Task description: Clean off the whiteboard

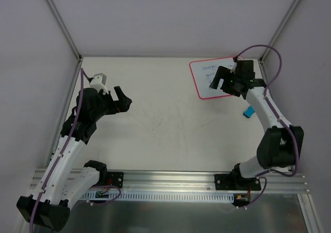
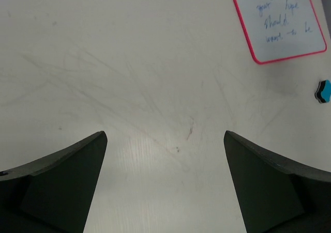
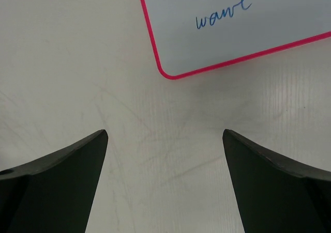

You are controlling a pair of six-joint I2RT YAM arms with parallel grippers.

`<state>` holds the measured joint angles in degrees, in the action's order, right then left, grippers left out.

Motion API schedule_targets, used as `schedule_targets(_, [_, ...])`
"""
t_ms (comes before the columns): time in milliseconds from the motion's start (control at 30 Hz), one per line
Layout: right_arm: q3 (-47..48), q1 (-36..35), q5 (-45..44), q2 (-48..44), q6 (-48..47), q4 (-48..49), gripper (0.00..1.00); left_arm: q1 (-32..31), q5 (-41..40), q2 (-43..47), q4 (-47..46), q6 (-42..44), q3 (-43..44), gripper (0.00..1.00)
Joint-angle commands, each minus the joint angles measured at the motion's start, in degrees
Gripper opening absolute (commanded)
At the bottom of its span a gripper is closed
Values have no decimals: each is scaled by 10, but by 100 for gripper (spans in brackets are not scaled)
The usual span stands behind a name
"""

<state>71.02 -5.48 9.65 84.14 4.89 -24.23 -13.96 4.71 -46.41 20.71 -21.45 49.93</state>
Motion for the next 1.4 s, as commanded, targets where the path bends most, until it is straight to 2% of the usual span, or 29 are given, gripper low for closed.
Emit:
schedule_targets(0, [72, -54, -61, 93, -37, -4, 99, -5, 39, -1, -15, -43, -20, 99])
schedule_targets(67, [95, -69, -64, 141, -44, -3, 99, -5, 29, -3, -15, -41, -26, 99])
schedule_targets(267, [161, -126, -149, 265, -58, -2, 99, -5, 18, -5, -15, -36, -31, 99])
schedule_targets(500, [206, -151, -196, 342, -51, -2, 87, -5, 12, -16, -15, -33, -27, 99])
schedule_targets(600, [220, -151, -182, 366, -51, -3, 83, -5, 12, -19, -15, -32, -24, 99])
schedule_targets(733, [228, -152, -162, 386, -27, -3, 76, -5, 11, -25, -15, -31, -25, 99])
schedule_targets(833, [223, -158, -157, 388, -19, -3, 66, -5, 15, -27, -15, -31, -25, 98])
schedule_targets(1000, [205, -183, -159, 386, -10, -6, 48, -5, 8, -30, -15, -29, -24, 91])
schedule_targets(1067, [202, -194, -159, 390, -6, -20, 45, -5, 8, -31, -15, -28, -24, 90])
schedule_targets(1133, [199, -212, -155, 392, 6, -30, 38, -5, 8, -28, -15, -26, -21, 89])
schedule_targets(1200, [193, -235, -155, 393, 12, -40, 35, -5, 7, -25, -15, -25, -23, 89])
schedule_targets(1367, [178, -304, -122, 399, 11, -42, 34, -5, -1, -11, -14, -21, -28, 88])
